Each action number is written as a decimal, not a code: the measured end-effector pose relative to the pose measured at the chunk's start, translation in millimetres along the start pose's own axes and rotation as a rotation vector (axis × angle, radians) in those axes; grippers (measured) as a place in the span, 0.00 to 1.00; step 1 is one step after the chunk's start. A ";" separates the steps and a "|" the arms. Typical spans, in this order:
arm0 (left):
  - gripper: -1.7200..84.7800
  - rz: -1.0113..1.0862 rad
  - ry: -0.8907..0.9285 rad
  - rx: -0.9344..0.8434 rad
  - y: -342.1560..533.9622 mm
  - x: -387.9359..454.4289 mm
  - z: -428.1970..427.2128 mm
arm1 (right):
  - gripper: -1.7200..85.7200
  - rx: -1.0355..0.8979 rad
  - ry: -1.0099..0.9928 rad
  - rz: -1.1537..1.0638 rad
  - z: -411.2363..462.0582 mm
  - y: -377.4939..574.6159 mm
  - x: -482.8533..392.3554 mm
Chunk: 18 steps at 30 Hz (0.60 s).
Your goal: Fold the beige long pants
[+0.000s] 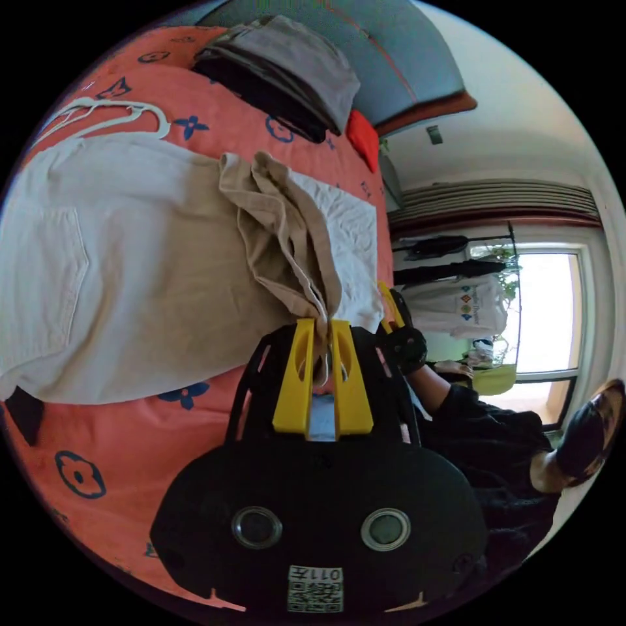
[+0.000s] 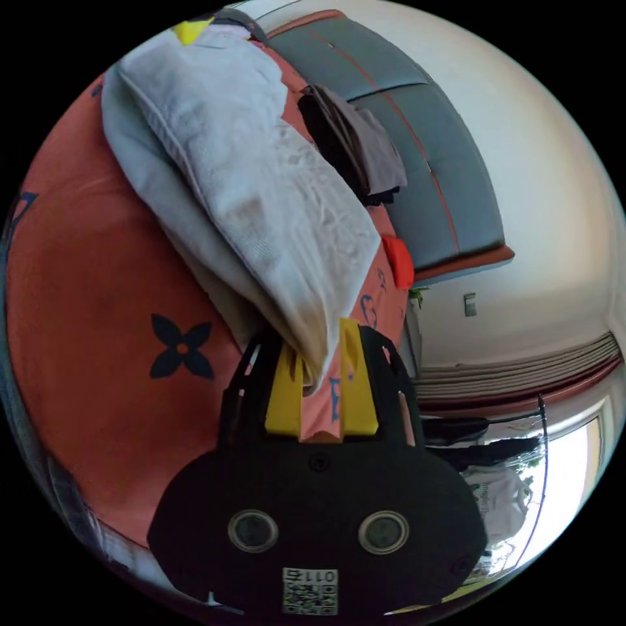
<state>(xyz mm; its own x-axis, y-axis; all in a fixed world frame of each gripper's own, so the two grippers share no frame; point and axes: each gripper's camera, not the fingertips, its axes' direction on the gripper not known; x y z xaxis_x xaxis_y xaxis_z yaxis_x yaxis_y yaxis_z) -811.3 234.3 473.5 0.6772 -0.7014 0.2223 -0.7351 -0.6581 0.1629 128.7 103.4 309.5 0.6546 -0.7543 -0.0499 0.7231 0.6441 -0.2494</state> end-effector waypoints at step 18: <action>0.30 -0.102 0.026 0.155 -72.2 -39.6 -39.6 | 0.14 0.190 -0.705 -0.004 88.0 -74.1 238.5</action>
<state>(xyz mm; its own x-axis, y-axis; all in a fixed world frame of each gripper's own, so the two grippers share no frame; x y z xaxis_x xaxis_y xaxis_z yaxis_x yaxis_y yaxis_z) -786.4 320.4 491.0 0.7457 -0.6225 0.2374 -0.6472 -0.7614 0.0363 250.6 -113.1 401.2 0.5921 -0.5369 0.6009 0.7097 0.7006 -0.0733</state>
